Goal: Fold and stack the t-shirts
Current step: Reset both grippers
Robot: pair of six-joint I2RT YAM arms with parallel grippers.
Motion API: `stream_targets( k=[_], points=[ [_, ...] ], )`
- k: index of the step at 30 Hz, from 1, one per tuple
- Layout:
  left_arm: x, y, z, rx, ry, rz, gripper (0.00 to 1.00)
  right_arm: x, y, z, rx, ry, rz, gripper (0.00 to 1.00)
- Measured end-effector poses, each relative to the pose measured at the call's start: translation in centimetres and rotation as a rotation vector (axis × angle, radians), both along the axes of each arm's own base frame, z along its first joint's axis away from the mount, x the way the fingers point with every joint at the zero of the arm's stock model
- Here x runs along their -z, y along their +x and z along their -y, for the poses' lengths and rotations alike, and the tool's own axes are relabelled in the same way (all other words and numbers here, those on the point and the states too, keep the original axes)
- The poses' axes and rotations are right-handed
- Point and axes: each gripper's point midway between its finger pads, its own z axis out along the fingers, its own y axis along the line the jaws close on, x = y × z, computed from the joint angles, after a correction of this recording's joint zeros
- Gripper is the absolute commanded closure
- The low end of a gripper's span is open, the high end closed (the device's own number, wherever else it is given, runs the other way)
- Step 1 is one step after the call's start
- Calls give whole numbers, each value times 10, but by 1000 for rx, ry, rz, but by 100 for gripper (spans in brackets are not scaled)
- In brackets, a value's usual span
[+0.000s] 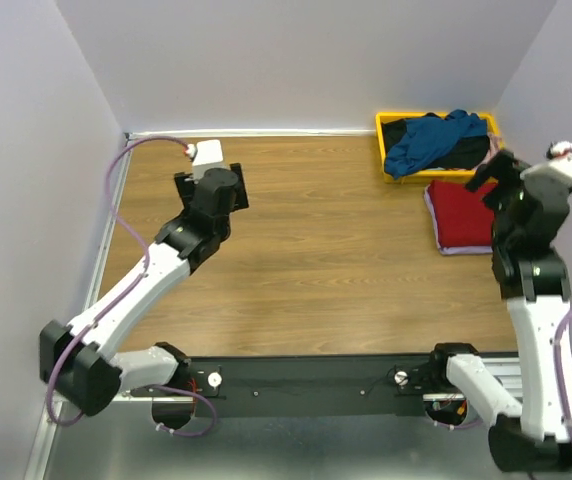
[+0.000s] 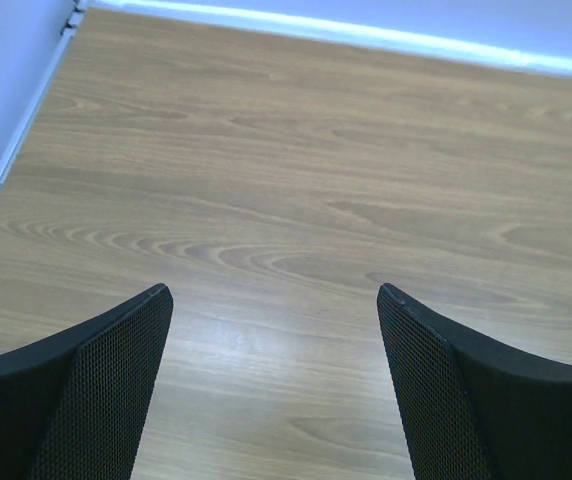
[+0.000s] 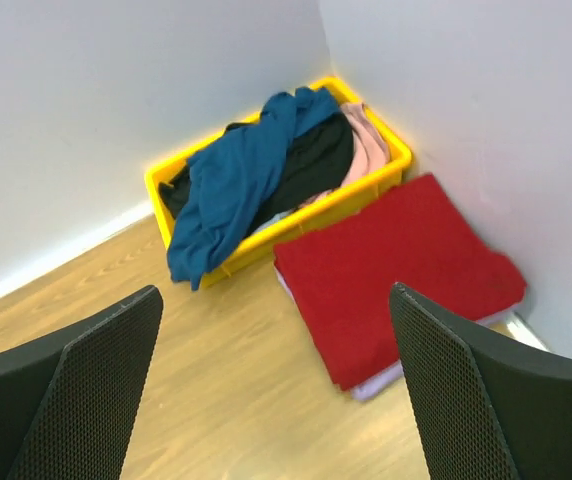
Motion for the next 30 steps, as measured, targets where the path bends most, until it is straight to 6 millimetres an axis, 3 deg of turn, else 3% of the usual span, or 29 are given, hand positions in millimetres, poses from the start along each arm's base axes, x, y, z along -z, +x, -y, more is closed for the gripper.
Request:
stream_targets(
  k=[4, 8, 12, 20, 25, 30],
  points=[
    [-39, -28, -19, -27, -93, 111, 7, 17, -52, -2, -6, 21, 55, 0],
    [-69, -68, -44, -32, -210, 257, 5, -7, -117, -3, -15, -4, 242, 0],
    [-78, -98, -61, -33, -309, 356, 5, -26, -155, 1, 6, -28, 354, 0],
    [-36, -125, -72, -12, -346, 347, 4, 9, -159, 1, 3, -32, 209, 0],
    [-41, -137, -80, -7, -382, 407, 4, 14, -162, 1, 2, -25, 198, 0],
    [-39, -137, -79, -5, -387, 419, 2, 17, -162, -1, -5, -13, 190, 0]
  ],
)
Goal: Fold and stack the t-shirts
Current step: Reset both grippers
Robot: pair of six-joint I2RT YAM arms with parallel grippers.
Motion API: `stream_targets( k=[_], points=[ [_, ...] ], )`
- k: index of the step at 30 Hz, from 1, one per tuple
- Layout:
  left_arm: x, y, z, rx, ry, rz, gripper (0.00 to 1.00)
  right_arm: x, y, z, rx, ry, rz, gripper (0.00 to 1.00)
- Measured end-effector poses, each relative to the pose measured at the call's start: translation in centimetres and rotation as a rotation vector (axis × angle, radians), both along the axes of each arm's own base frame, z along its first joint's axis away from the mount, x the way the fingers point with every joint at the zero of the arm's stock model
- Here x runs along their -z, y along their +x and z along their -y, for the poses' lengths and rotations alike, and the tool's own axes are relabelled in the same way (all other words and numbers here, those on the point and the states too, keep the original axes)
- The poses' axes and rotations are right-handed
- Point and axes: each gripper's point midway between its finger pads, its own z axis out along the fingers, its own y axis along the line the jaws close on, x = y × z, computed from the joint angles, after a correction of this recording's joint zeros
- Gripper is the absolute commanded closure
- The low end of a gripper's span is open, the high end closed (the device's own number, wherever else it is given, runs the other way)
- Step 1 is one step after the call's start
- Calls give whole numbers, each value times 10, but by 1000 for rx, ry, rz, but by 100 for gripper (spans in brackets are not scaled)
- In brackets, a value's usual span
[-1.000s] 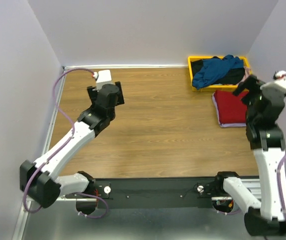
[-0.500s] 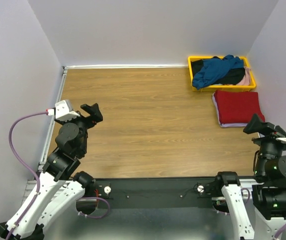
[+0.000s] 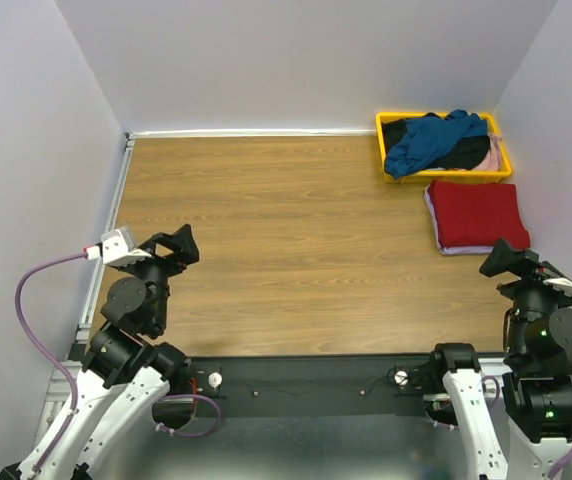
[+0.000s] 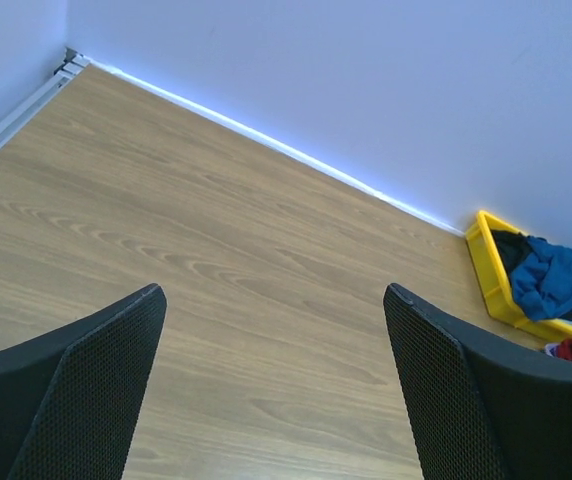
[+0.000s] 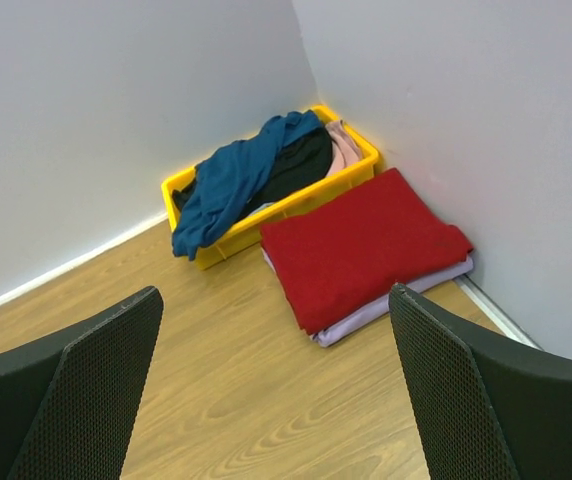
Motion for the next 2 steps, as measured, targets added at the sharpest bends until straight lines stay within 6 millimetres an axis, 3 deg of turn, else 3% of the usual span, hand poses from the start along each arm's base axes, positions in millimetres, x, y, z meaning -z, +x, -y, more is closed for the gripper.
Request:
stream_targets(
  k=[2],
  points=[
    [5, 1, 1, 2, 9, -8, 1, 1, 0, -1, -2, 3, -2, 0]
  ],
)
